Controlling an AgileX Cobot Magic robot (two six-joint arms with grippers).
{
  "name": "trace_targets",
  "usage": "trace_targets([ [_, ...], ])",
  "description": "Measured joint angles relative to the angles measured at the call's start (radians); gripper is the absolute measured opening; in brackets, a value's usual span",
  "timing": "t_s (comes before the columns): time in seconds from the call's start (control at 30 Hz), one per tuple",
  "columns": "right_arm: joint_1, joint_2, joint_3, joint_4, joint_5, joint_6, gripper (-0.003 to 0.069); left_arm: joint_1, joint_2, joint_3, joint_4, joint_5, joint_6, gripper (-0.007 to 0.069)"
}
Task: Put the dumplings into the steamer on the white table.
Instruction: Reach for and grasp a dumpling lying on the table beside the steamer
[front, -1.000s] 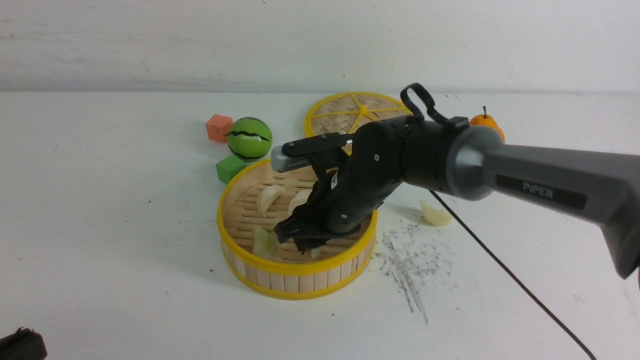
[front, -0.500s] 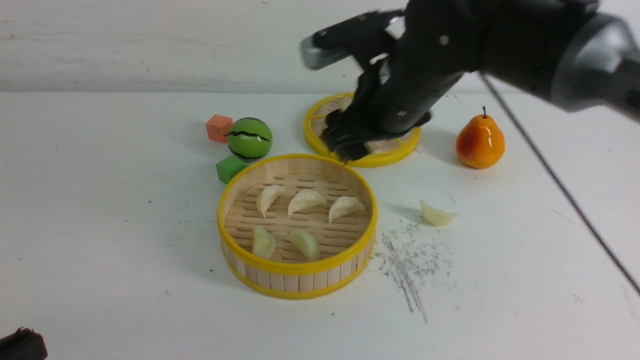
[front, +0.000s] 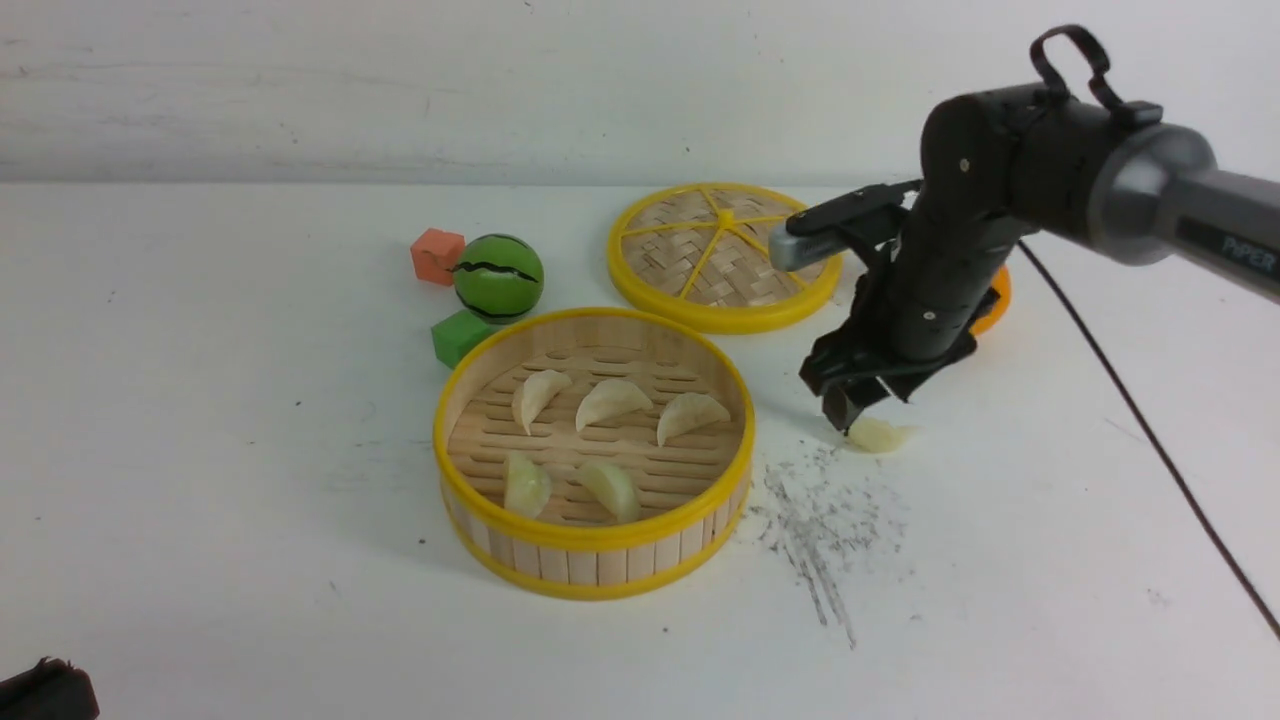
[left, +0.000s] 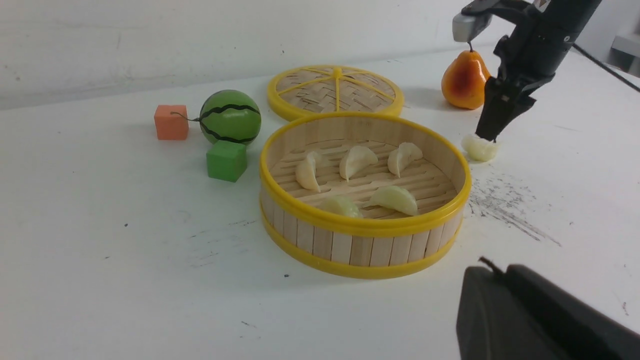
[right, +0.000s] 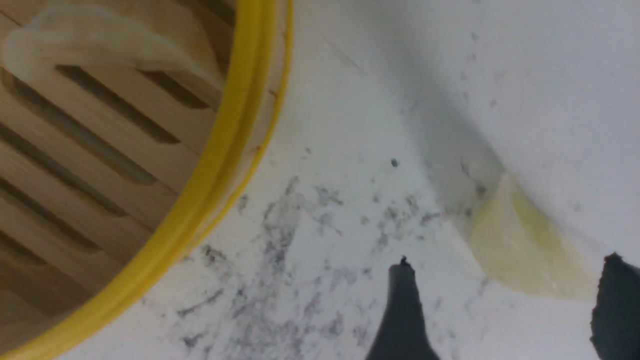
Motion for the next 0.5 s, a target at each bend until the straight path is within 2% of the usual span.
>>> trace_targets([
  [0.1,0.0,0.027,0.0,-0.01,-0.053,-0.014,0.0459,0.0,0.0,0.011,0.0,-0.007,0.0,0.0028],
  [0.27,-0.011,0.087,0.0,-0.079,-0.097,0.066,0.0424,0.0,0.0,0.015,0.009,-0.012,0.0,0.0028],
  [0.33,-0.018,0.107,0.0,-0.098,-0.093,0.13,0.0368,0.0,0.0,0.016,0.02,-0.014,0.0,0.0028],
  [0.43,-0.02,0.102,-0.001,-0.091,-0.074,0.148,0.0258,0.0,0.0,0.016,0.035,-0.016,0.0,0.0028],
  [0.5,-0.021,0.093,-0.004,-0.079,-0.053,0.136,0.0233,0.0,0.0,0.016,0.04,-0.016,0.0,0.0029],
])
